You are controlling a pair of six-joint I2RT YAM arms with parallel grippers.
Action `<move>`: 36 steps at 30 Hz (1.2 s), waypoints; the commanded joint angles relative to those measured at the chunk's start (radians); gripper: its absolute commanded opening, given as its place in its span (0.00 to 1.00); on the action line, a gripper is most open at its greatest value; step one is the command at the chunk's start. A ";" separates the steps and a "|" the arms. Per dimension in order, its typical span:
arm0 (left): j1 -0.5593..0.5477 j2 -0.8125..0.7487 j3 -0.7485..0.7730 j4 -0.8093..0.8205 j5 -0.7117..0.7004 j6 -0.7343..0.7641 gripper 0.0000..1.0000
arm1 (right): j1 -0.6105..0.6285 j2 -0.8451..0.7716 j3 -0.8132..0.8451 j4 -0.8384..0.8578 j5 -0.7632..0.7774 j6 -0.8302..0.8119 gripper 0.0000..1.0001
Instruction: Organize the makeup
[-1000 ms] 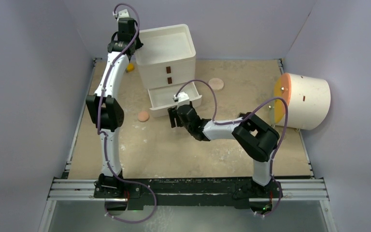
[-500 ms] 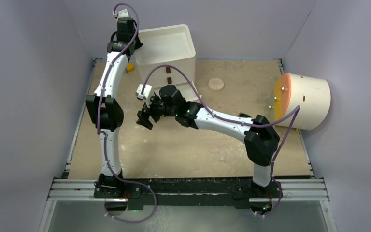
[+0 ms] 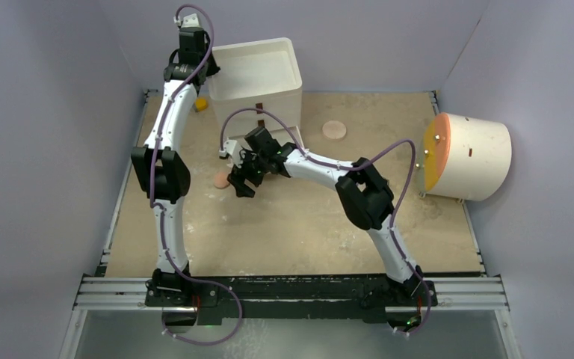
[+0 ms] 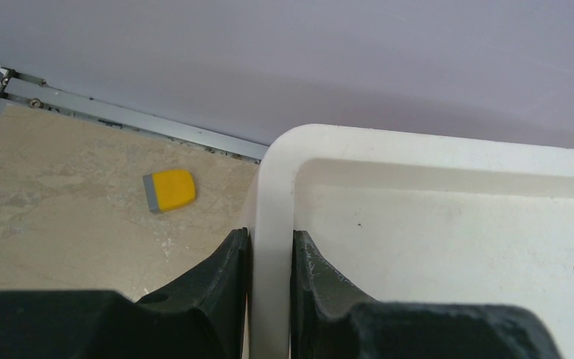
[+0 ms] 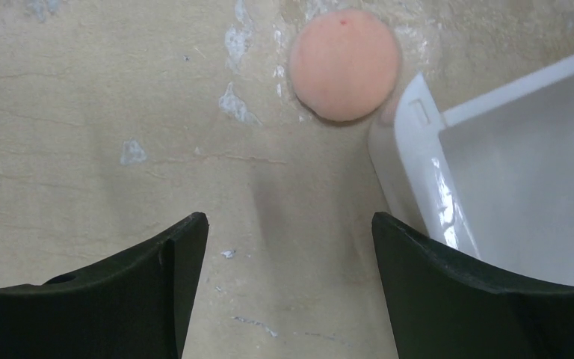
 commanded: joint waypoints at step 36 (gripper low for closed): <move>-0.005 0.078 0.040 -0.103 0.204 -0.053 0.00 | 0.130 0.191 0.167 0.206 0.203 -0.268 0.85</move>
